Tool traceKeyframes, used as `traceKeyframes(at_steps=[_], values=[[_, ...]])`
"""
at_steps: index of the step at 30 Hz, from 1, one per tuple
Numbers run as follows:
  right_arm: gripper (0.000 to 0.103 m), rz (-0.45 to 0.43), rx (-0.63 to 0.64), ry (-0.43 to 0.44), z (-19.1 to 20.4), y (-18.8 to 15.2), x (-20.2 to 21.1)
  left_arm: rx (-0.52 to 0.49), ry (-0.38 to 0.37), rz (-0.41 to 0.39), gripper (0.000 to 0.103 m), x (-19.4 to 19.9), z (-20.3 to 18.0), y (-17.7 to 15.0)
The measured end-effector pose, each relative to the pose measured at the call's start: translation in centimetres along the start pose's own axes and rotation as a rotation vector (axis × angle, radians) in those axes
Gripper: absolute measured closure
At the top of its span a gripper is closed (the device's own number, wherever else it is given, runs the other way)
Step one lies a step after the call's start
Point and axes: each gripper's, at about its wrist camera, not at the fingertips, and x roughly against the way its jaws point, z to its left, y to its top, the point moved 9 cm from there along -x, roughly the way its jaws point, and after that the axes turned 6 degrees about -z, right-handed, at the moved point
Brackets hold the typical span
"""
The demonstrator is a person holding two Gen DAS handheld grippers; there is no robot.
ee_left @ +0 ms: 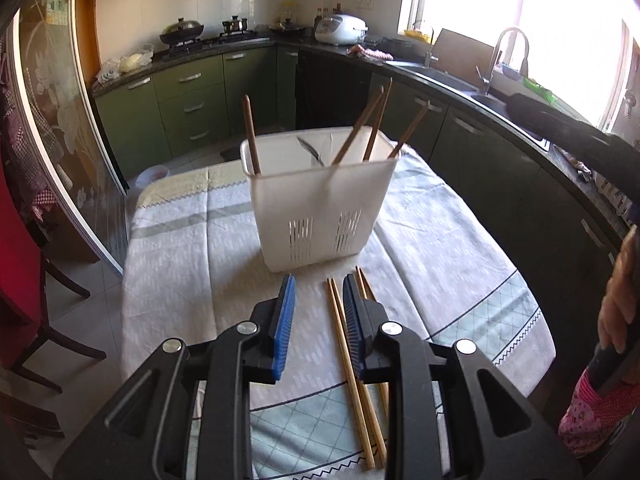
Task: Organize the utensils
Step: 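Grasp another wooden chopstick on the cloth with the left tool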
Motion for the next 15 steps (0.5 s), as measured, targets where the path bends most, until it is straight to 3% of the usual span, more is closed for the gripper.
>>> traceKeyframes(at_steps=[7, 11, 15], values=[[0.085, 0.115, -0.09, -0.034, -3.2, -9.0, 2.4, 0.02, 0.009, 0.211, 0.079, -7.7, -0.6, -5.5], [0.084, 0.166, -0.156, -0.043, -5.3, -12.3, 2.5, 0.03, 0.043, 0.285, 0.079, -10.4, -0.2, -7.6], [0.084, 0.189, -0.186, -0.05, -6.5, -13.8, 2.4, 0.062, 0.027, 0.338, 0.08, -11.6, -0.2, -8.8]])
